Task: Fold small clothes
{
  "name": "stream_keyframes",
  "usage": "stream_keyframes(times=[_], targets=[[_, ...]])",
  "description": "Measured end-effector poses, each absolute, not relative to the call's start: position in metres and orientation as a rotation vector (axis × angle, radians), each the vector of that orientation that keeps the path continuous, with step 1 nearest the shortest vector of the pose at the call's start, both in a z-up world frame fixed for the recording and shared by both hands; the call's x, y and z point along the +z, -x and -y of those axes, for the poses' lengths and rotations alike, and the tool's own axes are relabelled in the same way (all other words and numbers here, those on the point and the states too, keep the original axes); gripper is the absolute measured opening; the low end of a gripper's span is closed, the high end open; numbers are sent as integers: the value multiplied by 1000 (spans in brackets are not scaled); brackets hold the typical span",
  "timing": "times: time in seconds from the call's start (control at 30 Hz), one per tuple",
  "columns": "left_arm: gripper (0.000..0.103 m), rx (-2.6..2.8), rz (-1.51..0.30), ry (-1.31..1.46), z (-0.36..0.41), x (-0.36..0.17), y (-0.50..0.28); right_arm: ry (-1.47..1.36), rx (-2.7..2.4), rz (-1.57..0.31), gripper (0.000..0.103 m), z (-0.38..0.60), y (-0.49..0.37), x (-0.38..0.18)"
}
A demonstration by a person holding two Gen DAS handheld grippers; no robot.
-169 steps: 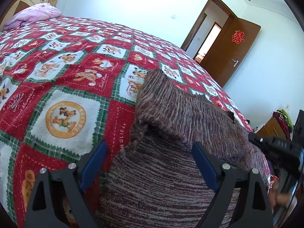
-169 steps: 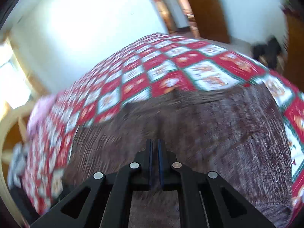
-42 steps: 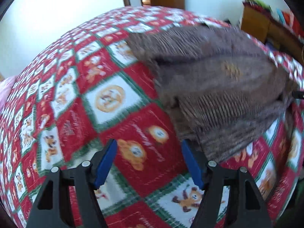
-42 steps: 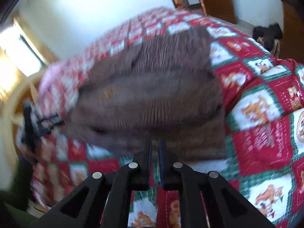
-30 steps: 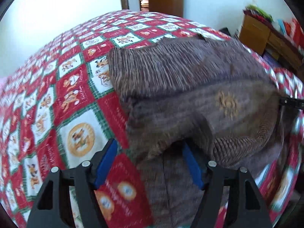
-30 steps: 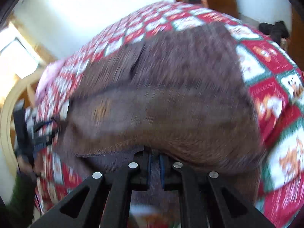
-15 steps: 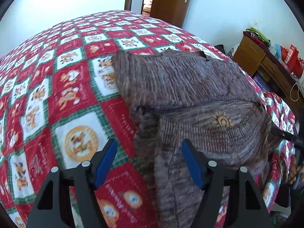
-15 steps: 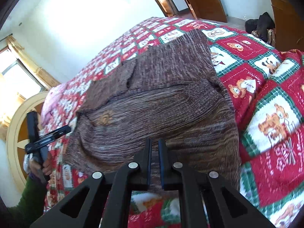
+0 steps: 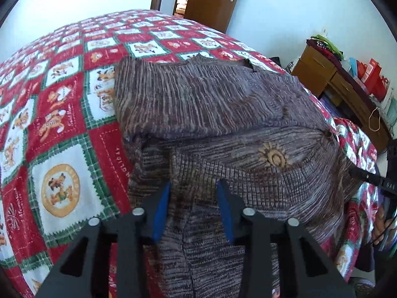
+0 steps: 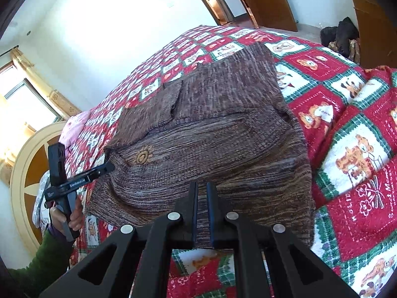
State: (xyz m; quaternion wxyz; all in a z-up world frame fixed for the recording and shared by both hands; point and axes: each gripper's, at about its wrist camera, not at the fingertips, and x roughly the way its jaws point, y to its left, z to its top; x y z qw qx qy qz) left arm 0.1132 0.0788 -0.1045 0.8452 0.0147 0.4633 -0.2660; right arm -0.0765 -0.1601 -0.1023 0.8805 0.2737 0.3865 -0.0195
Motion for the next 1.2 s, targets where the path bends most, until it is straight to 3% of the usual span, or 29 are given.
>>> stream_keyframes(times=[0.13, 0.17, 0.23, 0.33, 0.4, 0.47, 0.5, 0.53, 0.7, 0.73, 0.77, 0.83, 0.87, 1.0, 1.1, 1.13, 1.17, 1.2], targets=[[39, -566, -976, -59, -73, -105, -111, -602, -54, -806, 7, 166, 77, -105], [41, -559, -980, -63, -72, -105, -112, -607, -56, -803, 7, 167, 78, -105], [59, -554, -993, -39, -73, -106, -119, -603, -61, -796, 7, 169, 81, -104], [62, -564, -999, 14, -74, -106, -124, -583, -82, -779, 7, 173, 87, -98], [57, -563, -994, 25, -73, -108, -123, -558, -117, -765, 7, 180, 91, -92], [42, -562, -987, 35, -74, -108, -120, -533, -153, -750, 7, 190, 94, -86], [28, -563, -986, 38, -75, -108, -118, -520, -163, -747, 7, 197, 94, -82], [23, -561, -987, 39, -76, -107, -117, -508, -167, -753, 7, 201, 92, -81], [24, -561, -1003, 49, -76, -107, -120, -412, -172, -823, 8, 212, 61, -82], [32, -560, -1004, 48, -75, -107, -121, -387, -177, -841, 10, 214, 53, -83], [36, -566, -1009, 48, -74, -107, -122, -366, -180, -854, 18, 214, 45, -85], [51, -581, -1011, 45, -70, -107, -122, -332, -185, -870, 40, 211, 35, -90], [53, -581, -1009, 36, -68, -107, -122, -314, -180, -879, 53, 209, 29, -92], [54, -564, -991, 2, -59, -108, -123, -214, -170, -907, 54, 200, 13, -99], [45, -561, -980, 17, -63, -108, -124, -203, -142, -975, 54, 199, 1, -112], [29, -555, -975, 16, -63, -109, -124, -196, -150, -984, 54, 199, -1, -113], [21, -534, -968, 12, -66, -110, -123, -185, -159, -991, 54, 199, -2, -113], [17, -527, -968, 21, -69, -111, -123, -170, -165, -999, 46, 198, -3, -113]])
